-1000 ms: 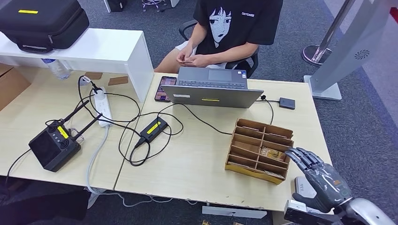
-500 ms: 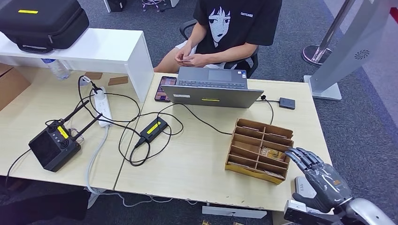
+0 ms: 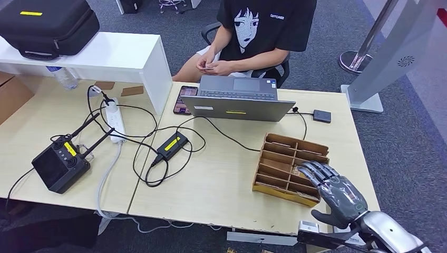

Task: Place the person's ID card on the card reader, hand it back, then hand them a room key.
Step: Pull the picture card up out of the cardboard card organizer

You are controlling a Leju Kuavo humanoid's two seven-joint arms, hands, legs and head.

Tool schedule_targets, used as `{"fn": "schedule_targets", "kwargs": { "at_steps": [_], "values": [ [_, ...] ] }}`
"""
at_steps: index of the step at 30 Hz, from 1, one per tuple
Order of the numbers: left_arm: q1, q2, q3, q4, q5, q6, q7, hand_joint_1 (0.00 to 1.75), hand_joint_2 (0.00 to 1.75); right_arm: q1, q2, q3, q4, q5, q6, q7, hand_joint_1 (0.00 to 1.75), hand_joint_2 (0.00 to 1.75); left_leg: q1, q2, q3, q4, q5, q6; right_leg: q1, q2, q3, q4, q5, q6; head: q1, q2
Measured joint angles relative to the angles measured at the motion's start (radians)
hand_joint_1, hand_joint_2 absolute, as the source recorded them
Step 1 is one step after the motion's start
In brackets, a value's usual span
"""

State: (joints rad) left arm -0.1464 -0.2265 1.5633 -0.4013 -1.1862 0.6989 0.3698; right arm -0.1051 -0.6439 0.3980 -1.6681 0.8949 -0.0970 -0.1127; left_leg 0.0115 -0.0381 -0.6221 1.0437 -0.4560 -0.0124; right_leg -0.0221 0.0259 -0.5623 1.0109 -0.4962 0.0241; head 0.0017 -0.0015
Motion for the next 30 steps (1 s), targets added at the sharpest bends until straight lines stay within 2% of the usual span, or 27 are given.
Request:
{"fn": "schedule_targets", "kwargs": {
  "at_steps": [14,30],
  "values": [
    [0.0,0.002,0.0,0.0,-0.011,0.0,-0.006,0.0,1.75,-0.076,0.005,0.11,0.049,-0.067,0.011,-0.013,0.0,1.75,0.0,0.0,0.0,0.0,0.0,0.0,0.0,0.0,0.0,0.0,0.0,0.0,0.0,0.0],
    [0.0,0.003,0.0,0.0,-0.015,0.0,-0.003,0.0,1.75,-0.087,0.003,0.119,0.106,-0.049,-0.019,0.097,0.0,1.75,0.0,0.0,0.0,0.0,0.0,0.0,0.0,0.0,0.0,0.0,0.0,0.0,0.0,0.0]
  ]
}}
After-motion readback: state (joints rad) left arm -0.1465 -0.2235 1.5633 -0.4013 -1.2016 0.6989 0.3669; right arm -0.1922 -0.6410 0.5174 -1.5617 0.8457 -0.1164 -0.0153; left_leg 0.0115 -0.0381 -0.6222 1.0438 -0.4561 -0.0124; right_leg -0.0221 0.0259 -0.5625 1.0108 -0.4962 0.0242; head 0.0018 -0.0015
